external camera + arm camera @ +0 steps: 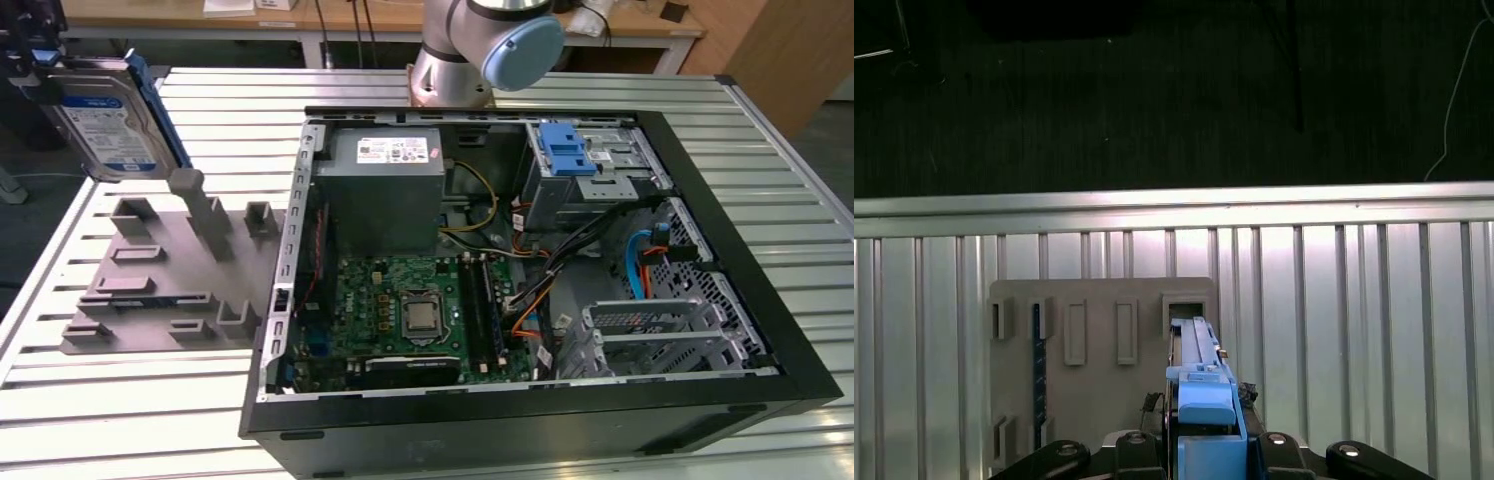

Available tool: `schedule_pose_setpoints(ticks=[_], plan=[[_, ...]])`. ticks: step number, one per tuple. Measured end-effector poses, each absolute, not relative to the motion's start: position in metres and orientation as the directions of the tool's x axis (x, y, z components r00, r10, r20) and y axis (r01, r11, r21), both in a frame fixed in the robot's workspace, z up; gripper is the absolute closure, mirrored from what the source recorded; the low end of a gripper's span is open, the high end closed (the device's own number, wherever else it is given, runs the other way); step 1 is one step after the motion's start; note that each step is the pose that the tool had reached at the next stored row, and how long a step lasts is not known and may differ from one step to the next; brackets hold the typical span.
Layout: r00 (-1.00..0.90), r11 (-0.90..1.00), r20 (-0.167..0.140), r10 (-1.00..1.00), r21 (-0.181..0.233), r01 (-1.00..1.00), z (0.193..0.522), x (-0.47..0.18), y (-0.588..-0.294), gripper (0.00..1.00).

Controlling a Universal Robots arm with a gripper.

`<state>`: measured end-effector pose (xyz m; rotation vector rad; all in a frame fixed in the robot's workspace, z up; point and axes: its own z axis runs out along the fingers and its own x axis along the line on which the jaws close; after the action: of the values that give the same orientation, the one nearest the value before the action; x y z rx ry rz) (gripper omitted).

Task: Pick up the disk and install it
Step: 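Pick up the disk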

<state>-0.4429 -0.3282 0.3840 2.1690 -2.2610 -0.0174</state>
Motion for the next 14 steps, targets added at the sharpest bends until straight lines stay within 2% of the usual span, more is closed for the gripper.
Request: schedule_pose_setpoints(ticks=[14], plan=[[-0.042,0.042,-0.002,-0.999,0.014,-0.999,0.3914,-0.4429,-0.3282,0.64]])
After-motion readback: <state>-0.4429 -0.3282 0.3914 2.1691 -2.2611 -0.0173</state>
